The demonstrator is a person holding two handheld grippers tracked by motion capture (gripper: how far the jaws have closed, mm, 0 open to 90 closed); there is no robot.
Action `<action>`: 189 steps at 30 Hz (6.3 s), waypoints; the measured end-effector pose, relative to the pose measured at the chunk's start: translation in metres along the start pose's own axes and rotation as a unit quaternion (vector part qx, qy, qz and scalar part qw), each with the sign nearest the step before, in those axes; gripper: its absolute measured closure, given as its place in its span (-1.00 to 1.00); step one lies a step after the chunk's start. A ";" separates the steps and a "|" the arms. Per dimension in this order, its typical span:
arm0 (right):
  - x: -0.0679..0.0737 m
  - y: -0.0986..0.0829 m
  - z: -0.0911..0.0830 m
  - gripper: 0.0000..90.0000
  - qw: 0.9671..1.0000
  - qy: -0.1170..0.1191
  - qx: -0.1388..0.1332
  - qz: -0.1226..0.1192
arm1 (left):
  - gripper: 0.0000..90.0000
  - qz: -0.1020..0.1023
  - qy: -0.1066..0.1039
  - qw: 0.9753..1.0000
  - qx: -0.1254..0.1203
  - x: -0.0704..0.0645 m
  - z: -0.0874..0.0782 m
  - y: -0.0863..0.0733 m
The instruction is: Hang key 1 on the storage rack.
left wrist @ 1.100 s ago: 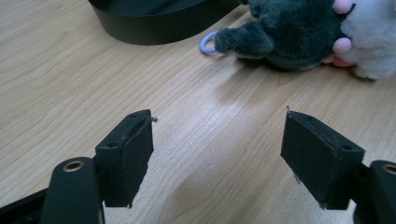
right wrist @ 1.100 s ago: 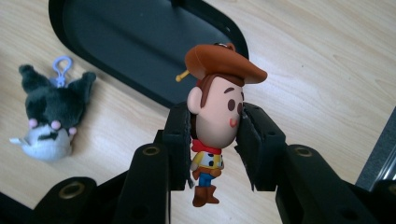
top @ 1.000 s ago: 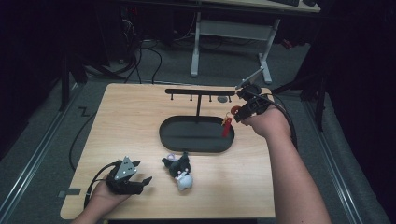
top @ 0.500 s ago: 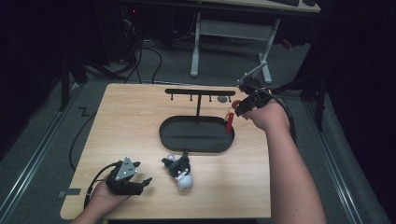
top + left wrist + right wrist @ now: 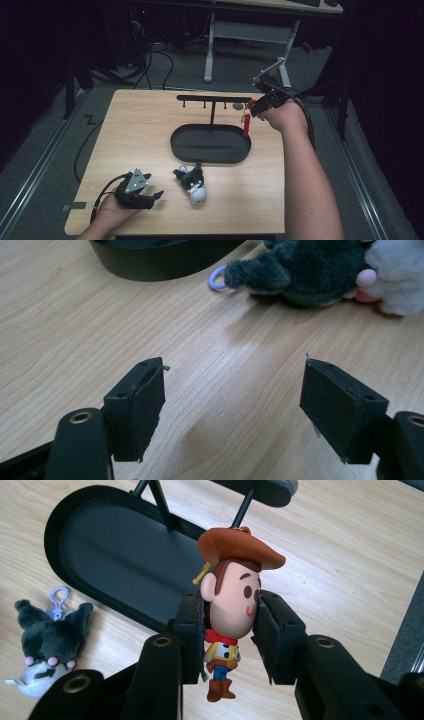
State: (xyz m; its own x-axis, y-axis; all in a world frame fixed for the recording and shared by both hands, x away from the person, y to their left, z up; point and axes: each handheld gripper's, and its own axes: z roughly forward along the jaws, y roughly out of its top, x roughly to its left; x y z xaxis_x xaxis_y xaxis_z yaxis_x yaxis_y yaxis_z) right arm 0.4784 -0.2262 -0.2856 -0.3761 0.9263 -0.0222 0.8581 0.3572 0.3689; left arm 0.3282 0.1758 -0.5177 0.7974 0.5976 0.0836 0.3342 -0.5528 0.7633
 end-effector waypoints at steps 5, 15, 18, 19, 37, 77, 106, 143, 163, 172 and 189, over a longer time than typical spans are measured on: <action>-0.001 0.006 -0.002 0.46 1.000 -0.003 -0.005 0.002 | -0.41 0.002 0.001 1.000 0.001 0.000 -0.001 0.000; -0.008 0.007 0.007 0.46 1.000 -0.007 -0.010 0.012 | -0.41 -0.001 0.001 1.000 0.002 0.001 -0.001 -0.001; -0.010 0.008 0.010 0.46 1.000 -0.008 -0.010 0.014 | -0.41 -0.001 0.002 1.000 0.005 0.001 0.000 -0.001; -0.010 0.009 0.011 0.46 1.000 -0.010 -0.011 0.014 | -0.41 -0.001 0.001 1.000 0.006 0.002 0.000 -0.002; -0.018 -0.012 0.043 0.46 0.999 -0.007 0.002 0.032 | -0.41 0.001 -0.002 1.000 0.006 -0.002 0.002 -0.001; 0.034 -0.176 0.135 -0.21 0.988 -0.014 -0.151 0.000 | -0.26 -0.017 -0.029 0.999 0.006 -0.012 0.008 0.004; 0.034 -0.266 0.130 -0.09 0.963 -0.019 -0.267 0.042 | 0.85 -0.049 0.012 0.999 0.009 -0.008 0.025 0.023; 0.016 -0.279 0.117 -0.03 0.955 0.003 -0.292 0.062 | 0.81 0.055 -0.132 0.989 0.028 -0.155 0.109 0.118; 0.017 -0.276 0.122 0.09 0.959 0.015 -0.276 0.063 | -0.12 -0.050 0.061 0.997 0.000 0.007 0.013 0.010; 0.028 -0.267 0.128 0.07 0.971 -0.004 -0.238 0.036 | -0.17 -0.067 0.067 0.995 -0.025 0.024 0.004 0.008; 0.040 -0.246 0.122 -0.03 0.993 -0.030 -0.110 0.015 | -0.26 -0.052 0.060 0.997 -0.025 0.035 0.006 0.007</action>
State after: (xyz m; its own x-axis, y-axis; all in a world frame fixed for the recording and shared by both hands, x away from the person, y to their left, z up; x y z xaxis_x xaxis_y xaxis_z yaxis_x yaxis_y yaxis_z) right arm 0.2954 -0.2626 -0.4903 -0.3234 0.9443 -0.0612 0.7686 0.2999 0.5650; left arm 0.3619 0.1892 -0.5132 0.6939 0.7161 0.0763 0.3837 -0.4573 0.8023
